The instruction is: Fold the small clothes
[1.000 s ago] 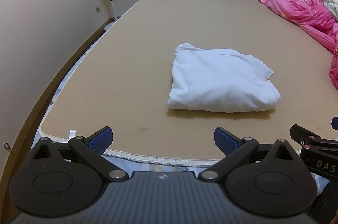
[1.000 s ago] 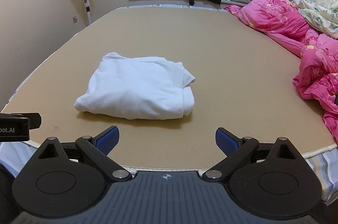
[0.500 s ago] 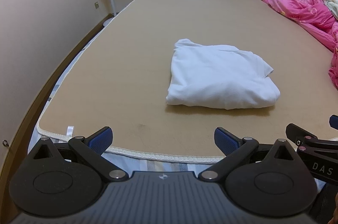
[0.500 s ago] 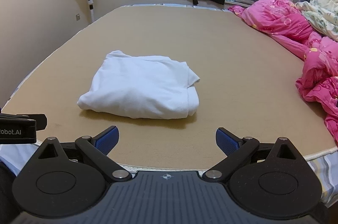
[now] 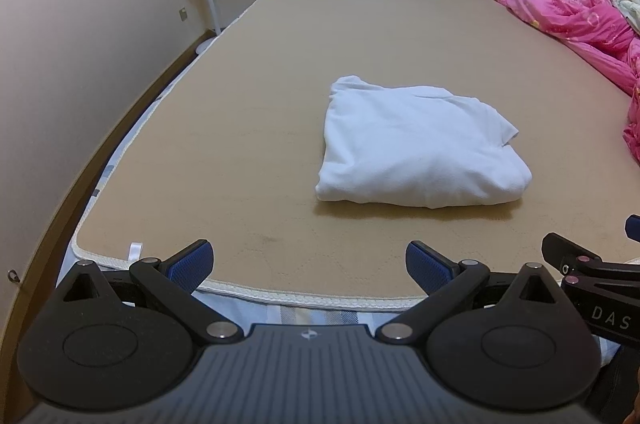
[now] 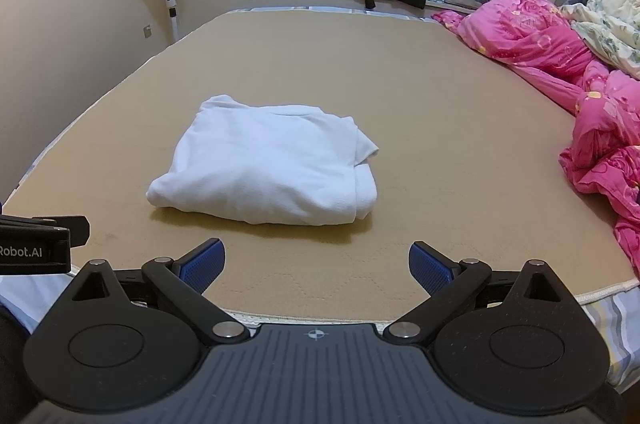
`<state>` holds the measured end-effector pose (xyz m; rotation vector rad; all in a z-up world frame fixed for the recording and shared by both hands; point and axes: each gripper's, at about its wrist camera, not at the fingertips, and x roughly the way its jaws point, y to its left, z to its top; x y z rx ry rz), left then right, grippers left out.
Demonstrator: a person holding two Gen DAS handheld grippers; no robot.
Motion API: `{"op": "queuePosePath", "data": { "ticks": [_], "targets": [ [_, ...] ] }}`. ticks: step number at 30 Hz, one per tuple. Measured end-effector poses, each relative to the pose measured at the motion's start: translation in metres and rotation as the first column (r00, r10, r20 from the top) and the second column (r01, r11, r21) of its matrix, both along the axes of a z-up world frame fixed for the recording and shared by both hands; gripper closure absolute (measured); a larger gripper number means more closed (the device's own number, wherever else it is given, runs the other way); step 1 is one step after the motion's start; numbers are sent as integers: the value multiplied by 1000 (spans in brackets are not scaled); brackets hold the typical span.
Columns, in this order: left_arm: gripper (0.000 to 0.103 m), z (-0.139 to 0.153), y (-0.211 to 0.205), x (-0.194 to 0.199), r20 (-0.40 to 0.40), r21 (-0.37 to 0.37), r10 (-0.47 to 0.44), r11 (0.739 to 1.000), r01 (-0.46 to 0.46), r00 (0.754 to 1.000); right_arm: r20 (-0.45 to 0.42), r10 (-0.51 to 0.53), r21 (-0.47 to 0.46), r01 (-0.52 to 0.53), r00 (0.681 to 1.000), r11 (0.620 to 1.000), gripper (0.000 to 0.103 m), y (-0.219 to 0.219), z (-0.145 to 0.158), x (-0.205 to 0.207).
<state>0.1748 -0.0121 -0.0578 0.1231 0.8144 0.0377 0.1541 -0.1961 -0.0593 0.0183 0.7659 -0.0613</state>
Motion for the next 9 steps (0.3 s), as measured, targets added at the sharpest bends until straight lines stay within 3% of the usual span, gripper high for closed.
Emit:
{"op": "queuePosePath", "data": {
  "ticks": [9],
  "targets": [
    [1,-1,4,0,4,-19,1,1000,-1,1000,-4,5,1,-5,1000,1000,5,0,1,-1]
  ]
}}
